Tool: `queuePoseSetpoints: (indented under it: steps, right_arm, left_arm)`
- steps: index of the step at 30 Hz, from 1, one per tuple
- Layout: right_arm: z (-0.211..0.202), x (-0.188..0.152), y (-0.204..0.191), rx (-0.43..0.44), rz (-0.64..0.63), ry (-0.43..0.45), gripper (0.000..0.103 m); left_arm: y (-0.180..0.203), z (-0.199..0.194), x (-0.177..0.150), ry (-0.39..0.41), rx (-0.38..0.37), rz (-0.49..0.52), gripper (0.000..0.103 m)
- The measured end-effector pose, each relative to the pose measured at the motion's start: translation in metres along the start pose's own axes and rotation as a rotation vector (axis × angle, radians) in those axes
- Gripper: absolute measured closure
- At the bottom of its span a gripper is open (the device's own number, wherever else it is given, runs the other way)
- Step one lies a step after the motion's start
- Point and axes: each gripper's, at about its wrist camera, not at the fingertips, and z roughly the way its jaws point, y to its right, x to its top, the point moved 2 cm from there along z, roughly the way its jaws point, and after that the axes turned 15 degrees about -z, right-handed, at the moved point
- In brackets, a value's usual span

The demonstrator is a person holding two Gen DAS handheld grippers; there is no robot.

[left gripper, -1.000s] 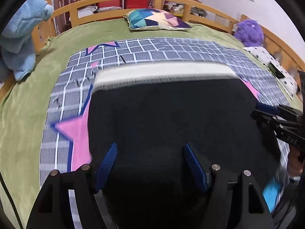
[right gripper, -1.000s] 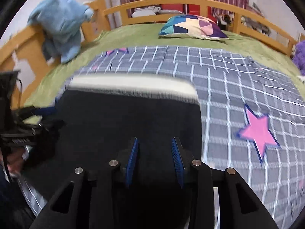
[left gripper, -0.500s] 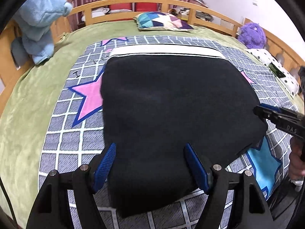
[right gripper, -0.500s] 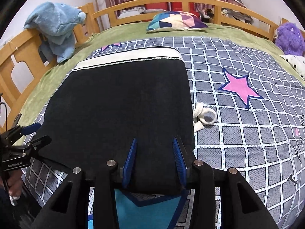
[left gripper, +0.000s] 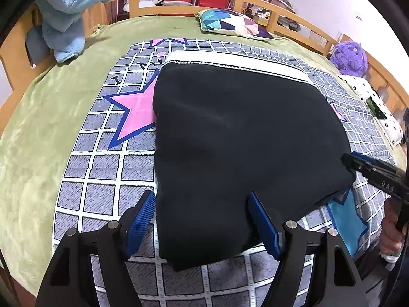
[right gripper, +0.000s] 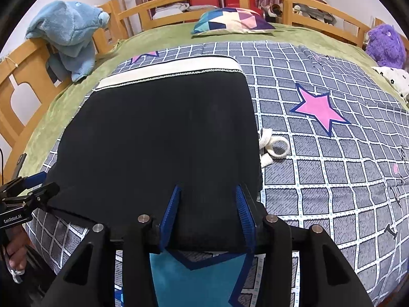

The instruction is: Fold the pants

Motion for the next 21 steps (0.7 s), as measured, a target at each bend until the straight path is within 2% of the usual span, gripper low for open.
queuePoseSetpoints:
  steps: [4, 6, 8, 9, 14, 18, 21]
  right_arm:
    - [-0.007, 0.004, -0.001, 0.023, 0.034, -0.046, 0.056]
    - [-0.017, 0.008, -0.003, 0.054, 0.065, -0.035, 0.056]
    - [-0.038, 0.013, -0.007, 0.055, 0.083, 0.002, 0.055]
    - [-0.054, 0.015, -0.01, 0.04, 0.083, 0.026, 0.054]
    - [-0.124, 0.017, -0.028, -0.045, 0.07, 0.173, 0.029]
    - [-0.161, 0.01, -0.042, -0.114, 0.038, 0.223, 0.027]
    - [-0.171, 0.004, -0.053, -0.141, 0.012, 0.212, 0.024]
  left_arm:
    - [0.013, -0.027, 0.007, 0.035, -0.024, -0.01, 0.03]
    - [0.023, -0.046, 0.01, 0.067, -0.046, -0.01, 0.03]
    - [0.032, -0.068, 0.011, 0.116, -0.036, -0.006, 0.03]
    - [0.036, -0.08, 0.011, 0.143, -0.04, -0.002, 0.03]
    - [0.051, -0.124, 0.004, 0.235, -0.055, 0.005, 0.028]
    - [0.056, -0.141, -0.003, 0.254, -0.037, -0.002, 0.028]
    - [0.06, -0.155, -0.009, 0.265, -0.042, -0.01, 0.023]
